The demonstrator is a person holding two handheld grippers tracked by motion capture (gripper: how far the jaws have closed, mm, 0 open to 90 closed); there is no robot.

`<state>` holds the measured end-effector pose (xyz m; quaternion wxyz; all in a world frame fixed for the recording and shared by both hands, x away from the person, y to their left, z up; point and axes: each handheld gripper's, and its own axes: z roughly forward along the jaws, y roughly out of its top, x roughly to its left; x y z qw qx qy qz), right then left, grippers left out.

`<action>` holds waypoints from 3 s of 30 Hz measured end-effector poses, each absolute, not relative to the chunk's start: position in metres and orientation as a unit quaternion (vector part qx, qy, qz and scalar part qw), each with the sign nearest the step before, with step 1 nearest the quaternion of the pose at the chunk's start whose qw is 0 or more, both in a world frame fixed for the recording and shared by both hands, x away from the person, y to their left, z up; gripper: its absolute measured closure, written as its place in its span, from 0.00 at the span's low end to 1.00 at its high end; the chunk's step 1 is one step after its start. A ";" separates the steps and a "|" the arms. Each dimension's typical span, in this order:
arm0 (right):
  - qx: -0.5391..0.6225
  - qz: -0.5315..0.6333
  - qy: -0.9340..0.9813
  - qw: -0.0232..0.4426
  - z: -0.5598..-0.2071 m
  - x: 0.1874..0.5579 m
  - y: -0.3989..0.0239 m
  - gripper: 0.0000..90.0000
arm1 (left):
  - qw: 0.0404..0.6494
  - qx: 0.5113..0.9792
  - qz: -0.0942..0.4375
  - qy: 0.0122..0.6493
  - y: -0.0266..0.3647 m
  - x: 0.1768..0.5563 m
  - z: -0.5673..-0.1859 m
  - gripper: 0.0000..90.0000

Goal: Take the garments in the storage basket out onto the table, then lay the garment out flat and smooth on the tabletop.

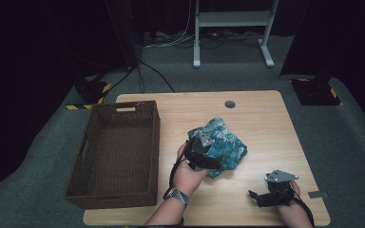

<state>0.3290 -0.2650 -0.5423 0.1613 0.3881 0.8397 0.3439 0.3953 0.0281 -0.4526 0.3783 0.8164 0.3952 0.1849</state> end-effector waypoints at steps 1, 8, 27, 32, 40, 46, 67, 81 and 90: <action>0.388 0.344 0.840 0.161 -0.542 0.329 -0.265 0.00 | 0.380 0.816 0.185 0.395 0.029 0.394 -0.452 0.09; 0.388 0.344 0.840 0.161 -0.542 0.329 -0.265 0.00 | 0.384 0.811 0.184 0.401 0.041 0.386 -0.451 0.09; 0.389 0.344 0.839 0.162 -0.542 0.329 -0.265 0.00 | 0.428 0.788 0.158 0.414 0.078 0.320 -0.473 0.04; 0.389 0.344 0.839 0.162 -0.542 0.329 -0.265 0.00 | 0.401 0.803 0.151 0.415 0.080 0.307 -0.500 0.03; 0.389 0.344 0.839 0.162 -0.542 0.329 -0.265 0.00 | 0.345 0.825 0.164 0.417 0.085 0.306 -0.537 0.00; 0.390 0.344 0.839 0.162 -0.542 0.329 -0.265 0.00 | 0.335 0.823 0.173 0.425 0.083 0.305 -0.543 0.00; 0.392 0.344 0.838 0.161 -0.542 0.331 -0.264 0.00 | 0.345 0.830 0.168 0.405 0.079 0.301 -0.544 0.00; 0.393 0.343 0.837 0.163 -0.542 0.328 -0.265 0.00 | 0.352 0.826 0.164 0.408 0.078 0.305 -0.542 0.04; 0.391 0.345 0.838 0.161 -0.542 0.329 -0.265 0.01 | 0.397 0.798 0.157 0.425 0.081 0.318 -0.521 0.13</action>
